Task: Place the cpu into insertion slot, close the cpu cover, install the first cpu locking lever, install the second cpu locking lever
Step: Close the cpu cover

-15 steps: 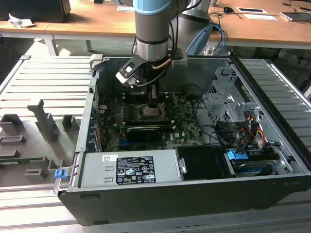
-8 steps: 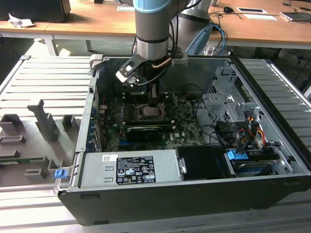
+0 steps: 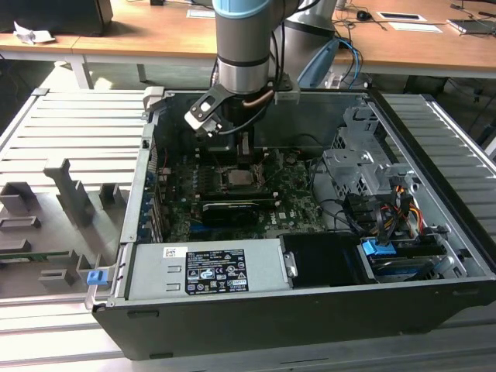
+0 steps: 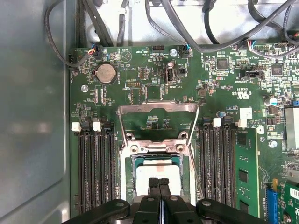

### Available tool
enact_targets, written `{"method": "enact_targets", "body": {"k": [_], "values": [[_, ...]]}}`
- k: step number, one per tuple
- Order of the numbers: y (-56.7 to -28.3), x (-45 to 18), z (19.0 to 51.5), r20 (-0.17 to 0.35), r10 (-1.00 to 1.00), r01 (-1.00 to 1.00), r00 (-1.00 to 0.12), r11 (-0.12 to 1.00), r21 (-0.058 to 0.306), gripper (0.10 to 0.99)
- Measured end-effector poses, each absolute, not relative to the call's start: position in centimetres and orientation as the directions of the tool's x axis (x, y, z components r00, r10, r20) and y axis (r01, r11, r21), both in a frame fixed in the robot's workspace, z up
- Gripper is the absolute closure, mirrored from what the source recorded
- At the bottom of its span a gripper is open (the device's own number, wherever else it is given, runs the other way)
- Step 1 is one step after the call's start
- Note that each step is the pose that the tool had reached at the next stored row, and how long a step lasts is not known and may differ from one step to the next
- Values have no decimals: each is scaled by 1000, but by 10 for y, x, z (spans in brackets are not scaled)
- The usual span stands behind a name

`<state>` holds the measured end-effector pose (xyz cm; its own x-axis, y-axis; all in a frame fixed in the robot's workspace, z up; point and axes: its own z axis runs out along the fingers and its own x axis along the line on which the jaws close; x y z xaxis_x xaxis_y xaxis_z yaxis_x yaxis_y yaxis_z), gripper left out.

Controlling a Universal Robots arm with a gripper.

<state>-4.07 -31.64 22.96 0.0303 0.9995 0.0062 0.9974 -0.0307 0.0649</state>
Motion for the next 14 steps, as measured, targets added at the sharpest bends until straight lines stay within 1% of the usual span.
{"method": "enact_targets", "body": {"k": [8, 14], "values": [[-316, -41, 231, 1, 1000, 997, 31, -31, 65, 980], [-314, -41, 240, 1, 1000, 997, 30, -30, 66, 980]]}}
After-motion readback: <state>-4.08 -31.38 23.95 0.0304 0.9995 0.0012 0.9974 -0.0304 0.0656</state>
